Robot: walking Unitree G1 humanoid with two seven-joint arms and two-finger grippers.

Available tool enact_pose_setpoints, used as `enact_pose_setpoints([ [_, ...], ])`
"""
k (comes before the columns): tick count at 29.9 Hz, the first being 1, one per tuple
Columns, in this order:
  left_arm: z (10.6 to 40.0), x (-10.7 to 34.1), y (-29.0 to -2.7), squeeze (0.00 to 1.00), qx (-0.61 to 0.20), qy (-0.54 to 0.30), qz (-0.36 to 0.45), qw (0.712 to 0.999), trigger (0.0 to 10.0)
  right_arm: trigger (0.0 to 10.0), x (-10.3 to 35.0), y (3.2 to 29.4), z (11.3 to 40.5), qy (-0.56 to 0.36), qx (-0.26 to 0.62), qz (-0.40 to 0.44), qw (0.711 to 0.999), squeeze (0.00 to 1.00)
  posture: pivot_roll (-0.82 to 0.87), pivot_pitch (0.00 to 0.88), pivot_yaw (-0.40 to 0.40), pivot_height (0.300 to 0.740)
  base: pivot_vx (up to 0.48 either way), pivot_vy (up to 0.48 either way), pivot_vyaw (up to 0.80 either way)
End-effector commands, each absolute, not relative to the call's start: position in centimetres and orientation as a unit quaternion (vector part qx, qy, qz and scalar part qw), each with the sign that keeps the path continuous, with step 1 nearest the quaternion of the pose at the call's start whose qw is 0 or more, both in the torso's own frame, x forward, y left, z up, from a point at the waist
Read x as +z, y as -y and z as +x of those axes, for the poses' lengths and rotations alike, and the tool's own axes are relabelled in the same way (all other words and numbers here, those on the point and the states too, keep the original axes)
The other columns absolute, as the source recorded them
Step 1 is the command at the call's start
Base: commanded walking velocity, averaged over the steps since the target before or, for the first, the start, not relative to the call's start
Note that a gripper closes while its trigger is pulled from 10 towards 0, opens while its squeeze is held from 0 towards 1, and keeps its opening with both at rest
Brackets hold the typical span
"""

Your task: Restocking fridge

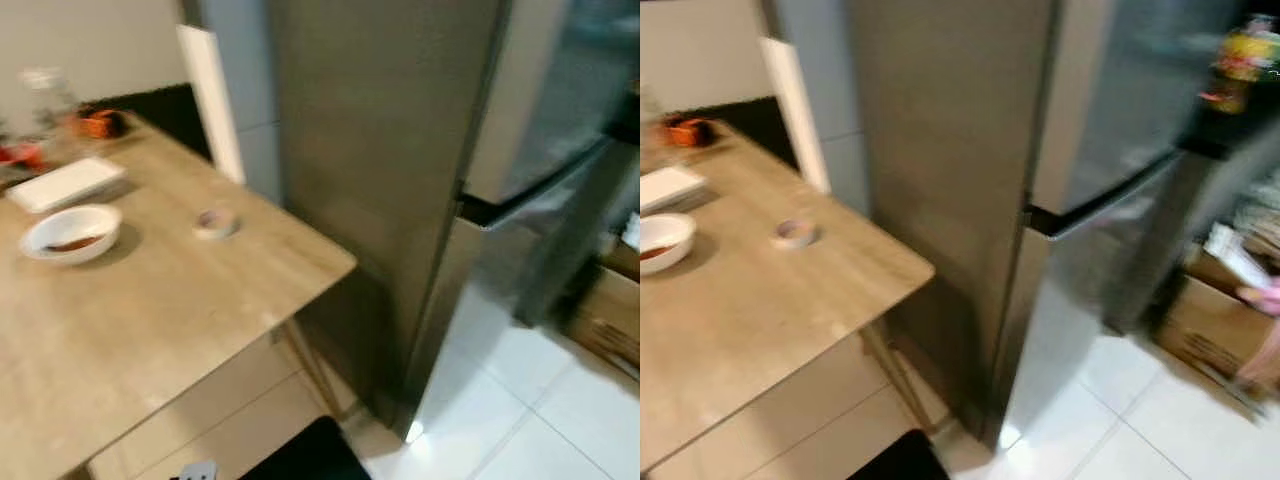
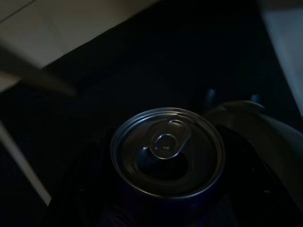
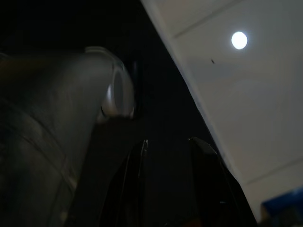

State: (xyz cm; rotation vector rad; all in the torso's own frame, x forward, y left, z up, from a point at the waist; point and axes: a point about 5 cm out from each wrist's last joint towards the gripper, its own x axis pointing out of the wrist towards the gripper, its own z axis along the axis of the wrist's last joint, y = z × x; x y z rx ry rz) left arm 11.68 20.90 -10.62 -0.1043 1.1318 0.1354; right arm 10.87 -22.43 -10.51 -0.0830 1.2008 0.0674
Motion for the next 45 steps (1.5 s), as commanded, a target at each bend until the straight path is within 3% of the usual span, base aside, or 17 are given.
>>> enact_pose_setpoints([
  [1, 11.11, -10.79, -20.92, 0.00, 0.062, -0.544, -0.053, 0.835, 10.0, 10.0, -10.48, 22.26, 11.10, -0.559, 0.024, -0.035, 0.828, 0.00, -0.10, 0.000, 0.008, 0.740, 0.000, -0.307, 0.00],
  [27, 11.13, -10.80, -20.73, 0.00, 0.058, -0.542, -0.062, 0.836, 10.0, 10.0, -10.50, 22.18, 11.11, -0.561, 0.033, -0.040, 0.826, 0.00, -0.10, 0.000, 0.009, 0.740, 0.000, -0.413, 0.00],
  [37, 11.08, -10.81, -20.80, 0.00, 0.060, -0.543, -0.058, 0.835, 10.0, 10.0, -10.42, 22.22, 11.33, -0.558, 0.050, -0.070, 0.826, 0.00, -0.10, 0.000, 0.009, 0.740, 0.000, -0.408, 0.77],
  [45, 11.11, -10.80, -20.80, 0.00, 0.061, -0.543, -0.064, 0.835, 10.0, 10.0, -10.22, 22.27, 11.79, -0.535, 0.038, -0.074, 0.841, 0.00, -0.11, 0.000, 0.014, 0.740, 0.000, -0.061, 0.00],
])
